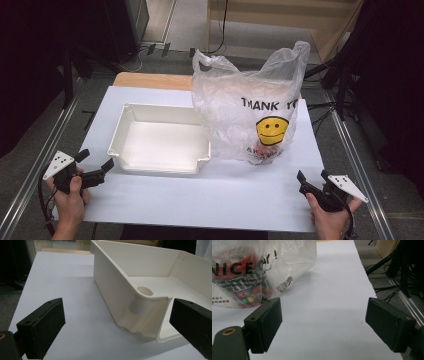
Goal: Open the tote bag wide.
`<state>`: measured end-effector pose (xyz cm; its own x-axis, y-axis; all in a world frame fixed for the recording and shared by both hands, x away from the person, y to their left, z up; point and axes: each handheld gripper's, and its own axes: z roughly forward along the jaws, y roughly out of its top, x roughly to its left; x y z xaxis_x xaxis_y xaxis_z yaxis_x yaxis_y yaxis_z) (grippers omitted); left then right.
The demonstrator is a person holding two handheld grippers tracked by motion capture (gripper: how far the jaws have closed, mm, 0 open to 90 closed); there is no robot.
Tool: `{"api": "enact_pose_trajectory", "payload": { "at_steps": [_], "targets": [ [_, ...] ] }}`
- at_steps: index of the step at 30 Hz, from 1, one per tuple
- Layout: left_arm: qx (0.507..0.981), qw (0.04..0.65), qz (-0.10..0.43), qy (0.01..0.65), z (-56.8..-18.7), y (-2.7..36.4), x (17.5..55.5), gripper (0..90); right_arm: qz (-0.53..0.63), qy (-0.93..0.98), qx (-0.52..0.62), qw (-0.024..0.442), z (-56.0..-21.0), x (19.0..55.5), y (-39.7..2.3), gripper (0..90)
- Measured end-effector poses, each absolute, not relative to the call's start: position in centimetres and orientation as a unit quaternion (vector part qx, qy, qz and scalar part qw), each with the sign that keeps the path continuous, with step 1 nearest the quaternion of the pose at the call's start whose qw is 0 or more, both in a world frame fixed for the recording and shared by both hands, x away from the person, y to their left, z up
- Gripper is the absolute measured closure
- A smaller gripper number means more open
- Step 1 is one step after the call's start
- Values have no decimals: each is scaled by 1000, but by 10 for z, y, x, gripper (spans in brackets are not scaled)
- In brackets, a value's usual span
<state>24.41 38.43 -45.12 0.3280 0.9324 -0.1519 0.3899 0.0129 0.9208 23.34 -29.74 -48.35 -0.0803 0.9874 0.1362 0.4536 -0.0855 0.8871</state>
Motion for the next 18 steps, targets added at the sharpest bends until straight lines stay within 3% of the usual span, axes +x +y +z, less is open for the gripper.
{"api": "enact_pose_trajectory", "payload": {
  "at_steps": [5, 18],
  "targets": [
    [624, 519, 270, 518, -443, 388, 236, 5, 427, 597, 603, 313, -470, 236, -290, 143],
    [629, 535, 268, 497, -410, 361, 235, 5, 470, 586, 588, 299, -415, 265, -269, 137]
  ]
}}
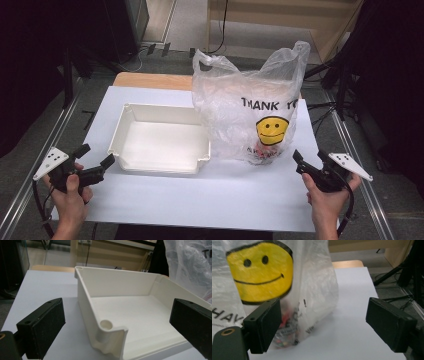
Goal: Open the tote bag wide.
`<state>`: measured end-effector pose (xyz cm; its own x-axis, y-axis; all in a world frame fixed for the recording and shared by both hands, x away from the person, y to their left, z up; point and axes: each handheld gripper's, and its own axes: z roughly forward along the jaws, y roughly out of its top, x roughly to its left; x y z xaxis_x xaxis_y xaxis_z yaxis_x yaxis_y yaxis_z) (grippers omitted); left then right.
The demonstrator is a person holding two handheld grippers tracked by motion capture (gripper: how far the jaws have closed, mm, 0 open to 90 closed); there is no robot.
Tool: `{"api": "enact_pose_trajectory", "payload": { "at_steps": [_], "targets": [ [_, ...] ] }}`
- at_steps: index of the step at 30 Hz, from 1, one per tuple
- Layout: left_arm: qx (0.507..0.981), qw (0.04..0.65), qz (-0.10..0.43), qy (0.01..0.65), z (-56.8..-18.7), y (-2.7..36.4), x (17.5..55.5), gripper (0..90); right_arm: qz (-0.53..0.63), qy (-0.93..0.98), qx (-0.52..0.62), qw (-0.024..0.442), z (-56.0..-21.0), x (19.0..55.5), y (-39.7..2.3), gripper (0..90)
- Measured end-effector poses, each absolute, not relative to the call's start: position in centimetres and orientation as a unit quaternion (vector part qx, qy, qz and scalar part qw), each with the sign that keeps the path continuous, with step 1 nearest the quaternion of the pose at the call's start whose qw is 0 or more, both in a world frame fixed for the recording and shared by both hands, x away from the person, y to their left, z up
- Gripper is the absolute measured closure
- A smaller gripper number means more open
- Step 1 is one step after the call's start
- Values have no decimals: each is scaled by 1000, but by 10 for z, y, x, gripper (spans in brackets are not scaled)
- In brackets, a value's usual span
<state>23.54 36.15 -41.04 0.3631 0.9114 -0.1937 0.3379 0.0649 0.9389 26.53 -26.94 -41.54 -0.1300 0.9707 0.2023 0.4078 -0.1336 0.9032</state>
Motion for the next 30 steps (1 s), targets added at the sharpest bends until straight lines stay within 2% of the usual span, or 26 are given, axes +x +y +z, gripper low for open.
{"api": "enact_pose_trajectory", "payload": {
  "at_steps": [12, 18, 22, 25, 27, 30],
  "targets": [
    [658, 550, 250, 449, -382, 302, 258, 5, 487, 614, 551, 287, -393, 303, -230, 105],
    [674, 555, 235, 427, -373, 271, 268, 5, 491, 619, 557, 255, -388, 326, -219, 31],
    [680, 555, 230, 421, -371, 259, 274, 5, 491, 627, 558, 235, -388, 336, -214, 26],
    [689, 552, 223, 413, -370, 242, 282, 5, 487, 632, 557, 230, -391, 340, -211, 305],
    [691, 552, 221, 411, -369, 235, 286, 5, 492, 633, 549, 237, -391, 337, -211, 589],
    [692, 554, 216, 410, -368, 227, 293, 5, 512, 630, 538, 227, -391, 330, -215, 809]
  ]
}}
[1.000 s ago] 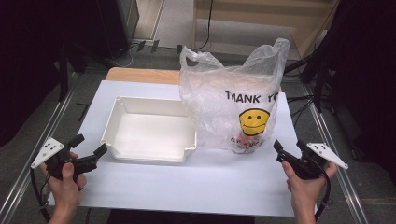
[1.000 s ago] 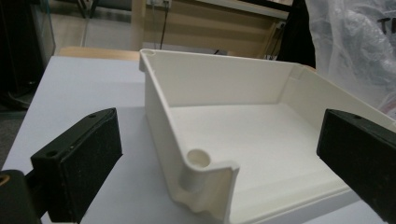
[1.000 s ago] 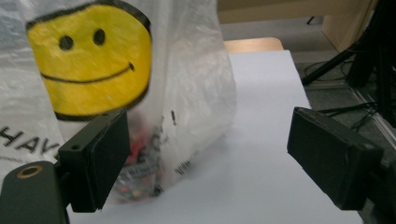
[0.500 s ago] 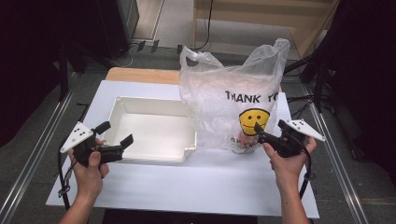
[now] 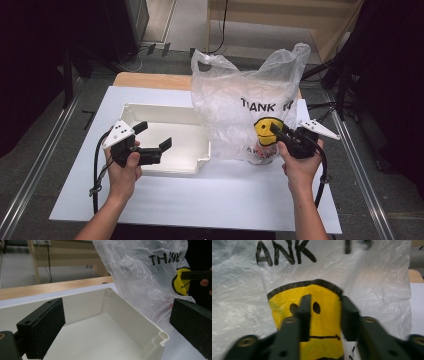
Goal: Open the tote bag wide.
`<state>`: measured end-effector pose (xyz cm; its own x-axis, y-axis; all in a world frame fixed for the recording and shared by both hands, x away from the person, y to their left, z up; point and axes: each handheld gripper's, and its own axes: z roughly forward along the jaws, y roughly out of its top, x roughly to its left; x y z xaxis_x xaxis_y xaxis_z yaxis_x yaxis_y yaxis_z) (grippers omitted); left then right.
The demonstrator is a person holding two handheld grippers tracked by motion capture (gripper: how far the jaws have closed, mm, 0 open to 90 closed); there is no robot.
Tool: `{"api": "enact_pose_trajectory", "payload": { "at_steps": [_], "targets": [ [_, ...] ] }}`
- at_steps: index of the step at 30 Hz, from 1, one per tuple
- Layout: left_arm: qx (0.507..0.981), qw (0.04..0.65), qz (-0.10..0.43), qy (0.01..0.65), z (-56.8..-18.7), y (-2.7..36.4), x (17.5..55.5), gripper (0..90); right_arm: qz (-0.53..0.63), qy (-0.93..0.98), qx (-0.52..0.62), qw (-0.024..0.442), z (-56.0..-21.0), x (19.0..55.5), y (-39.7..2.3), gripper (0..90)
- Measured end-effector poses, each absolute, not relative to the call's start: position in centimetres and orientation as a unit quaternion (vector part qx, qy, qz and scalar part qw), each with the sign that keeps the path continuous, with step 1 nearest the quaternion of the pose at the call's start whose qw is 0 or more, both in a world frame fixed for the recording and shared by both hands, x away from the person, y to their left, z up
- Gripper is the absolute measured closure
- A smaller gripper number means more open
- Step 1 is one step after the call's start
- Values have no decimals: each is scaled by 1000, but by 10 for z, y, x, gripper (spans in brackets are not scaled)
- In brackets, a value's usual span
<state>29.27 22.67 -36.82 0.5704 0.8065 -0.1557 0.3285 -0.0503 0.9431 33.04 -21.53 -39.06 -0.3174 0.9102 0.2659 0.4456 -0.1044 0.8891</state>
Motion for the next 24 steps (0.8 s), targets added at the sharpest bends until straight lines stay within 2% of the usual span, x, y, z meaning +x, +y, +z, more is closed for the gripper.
{"api": "enact_pose_trajectory", "payload": {
  "at_steps": [2, 7, 11, 24],
  "targets": [
    [690, 558, 210, 411, -367, 222, 296, 5, 513, 629, 535, 232, -391, 326, -218, 900],
    [691, 561, 206, 406, -363, 210, 303, 5, 521, 635, 519, 237, -394, 312, -223, 900],
    [691, 561, 209, 404, -362, 201, 307, 66, 520, 642, 511, 238, -399, 299, -225, 900],
    [710, 553, 197, 389, -355, 160, 322, 67, 509, 651, 513, 232, -425, 267, -238, 900]
  ]
}}
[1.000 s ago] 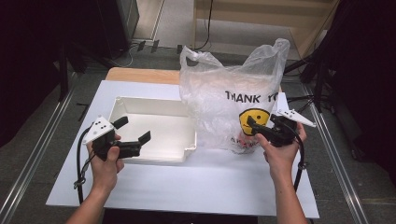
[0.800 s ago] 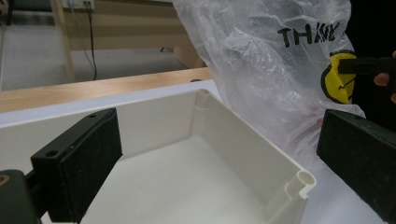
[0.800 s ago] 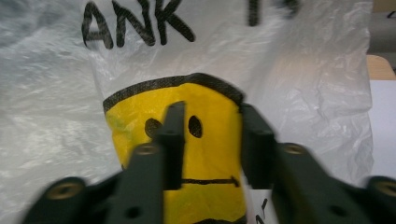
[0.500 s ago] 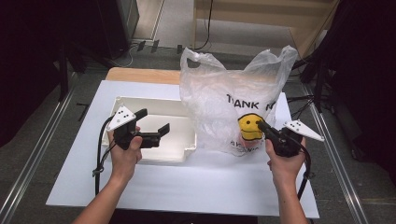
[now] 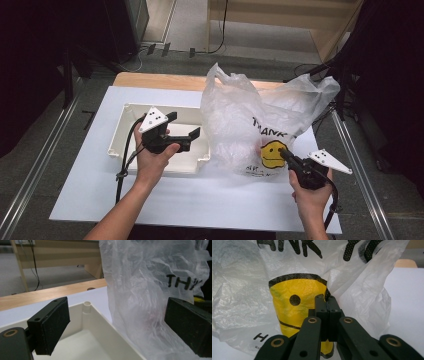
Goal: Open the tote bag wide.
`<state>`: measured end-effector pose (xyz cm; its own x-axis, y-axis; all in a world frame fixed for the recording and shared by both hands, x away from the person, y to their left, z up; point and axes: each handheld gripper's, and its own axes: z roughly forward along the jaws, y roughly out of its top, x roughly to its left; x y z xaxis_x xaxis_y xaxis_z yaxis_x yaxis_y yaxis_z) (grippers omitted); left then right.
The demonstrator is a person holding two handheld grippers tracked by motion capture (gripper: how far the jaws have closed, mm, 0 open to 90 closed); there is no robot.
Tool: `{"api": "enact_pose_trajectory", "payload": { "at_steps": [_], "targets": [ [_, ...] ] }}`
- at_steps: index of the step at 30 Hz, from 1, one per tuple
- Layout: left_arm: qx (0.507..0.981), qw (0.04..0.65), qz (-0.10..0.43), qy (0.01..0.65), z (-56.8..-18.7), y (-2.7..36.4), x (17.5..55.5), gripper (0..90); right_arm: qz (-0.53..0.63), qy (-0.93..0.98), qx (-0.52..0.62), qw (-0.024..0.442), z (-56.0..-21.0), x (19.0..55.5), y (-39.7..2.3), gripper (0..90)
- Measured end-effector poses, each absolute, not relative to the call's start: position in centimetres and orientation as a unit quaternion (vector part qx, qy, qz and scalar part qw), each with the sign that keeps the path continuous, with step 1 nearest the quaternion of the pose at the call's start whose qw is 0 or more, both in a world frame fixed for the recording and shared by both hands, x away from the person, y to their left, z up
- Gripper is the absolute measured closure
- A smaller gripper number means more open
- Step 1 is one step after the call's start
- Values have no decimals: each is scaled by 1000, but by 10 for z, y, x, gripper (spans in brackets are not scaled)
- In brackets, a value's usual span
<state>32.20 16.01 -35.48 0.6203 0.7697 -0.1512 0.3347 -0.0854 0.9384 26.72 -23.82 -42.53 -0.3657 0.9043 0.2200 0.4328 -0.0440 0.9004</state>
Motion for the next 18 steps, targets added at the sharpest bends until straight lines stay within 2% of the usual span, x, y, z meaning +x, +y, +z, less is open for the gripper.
{"api": "enact_pose_trajectory", "payload": {
  "at_steps": [10, 11, 14, 16, 18],
  "targets": [
    [719, 546, 183, 388, -353, 129, 337, 73, 497, 671, 500, 232, -432, 255, -235, 900],
    [717, 552, 178, 387, -353, 125, 338, 168, 494, 673, 500, 229, -435, 254, -237, 900],
    [719, 551, 173, 388, -354, 119, 340, 267, 489, 680, 495, 232, -437, 253, -241, 900],
    [719, 552, 170, 387, -354, 118, 340, 299, 488, 681, 494, 231, -438, 252, -242, 900],
    [717, 566, 160, 374, -355, 114, 338, 396, 485, 685, 491, 233, -440, 249, -247, 900]
  ]
}}
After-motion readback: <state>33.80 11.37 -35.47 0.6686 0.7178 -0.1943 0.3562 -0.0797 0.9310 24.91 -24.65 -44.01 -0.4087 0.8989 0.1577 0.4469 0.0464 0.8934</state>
